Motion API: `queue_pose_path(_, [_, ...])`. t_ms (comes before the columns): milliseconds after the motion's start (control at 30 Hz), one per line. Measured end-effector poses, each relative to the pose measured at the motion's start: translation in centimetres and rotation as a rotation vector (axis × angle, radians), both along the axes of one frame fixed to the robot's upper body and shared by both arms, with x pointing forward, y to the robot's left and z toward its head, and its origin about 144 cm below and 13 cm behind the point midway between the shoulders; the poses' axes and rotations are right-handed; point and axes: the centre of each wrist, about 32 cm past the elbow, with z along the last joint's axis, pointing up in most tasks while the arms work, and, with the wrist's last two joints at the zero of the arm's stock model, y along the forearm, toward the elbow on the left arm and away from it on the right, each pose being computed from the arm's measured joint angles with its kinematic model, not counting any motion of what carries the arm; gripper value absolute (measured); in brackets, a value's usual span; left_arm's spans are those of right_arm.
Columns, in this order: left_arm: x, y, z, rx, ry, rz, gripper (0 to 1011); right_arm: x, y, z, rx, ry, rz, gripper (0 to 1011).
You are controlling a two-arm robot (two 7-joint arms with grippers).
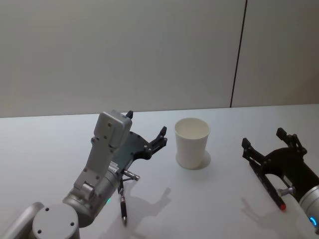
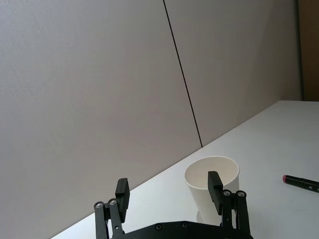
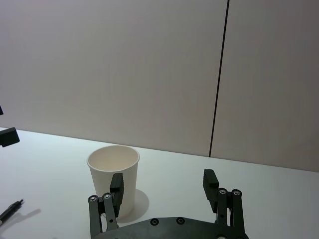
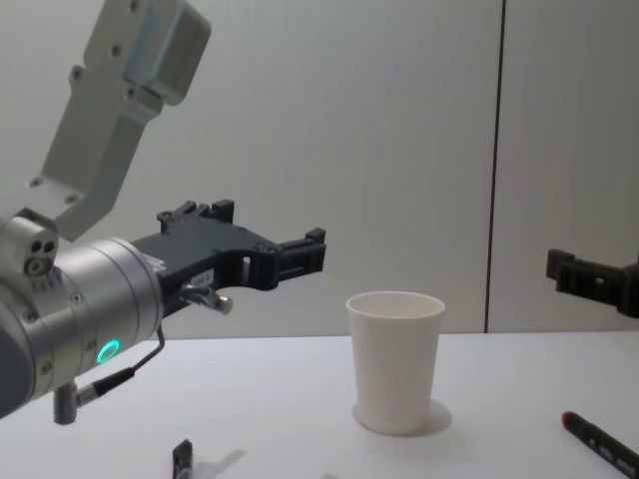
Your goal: Place the pen into the pen holder.
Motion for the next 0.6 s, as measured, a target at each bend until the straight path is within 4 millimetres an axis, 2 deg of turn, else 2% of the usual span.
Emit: queue_pose_path(600, [0.00,0.00,0.00,0.000,0.000,0.000,1004,0.00,0.00,0.00,0.000,0.000,0.000,1001])
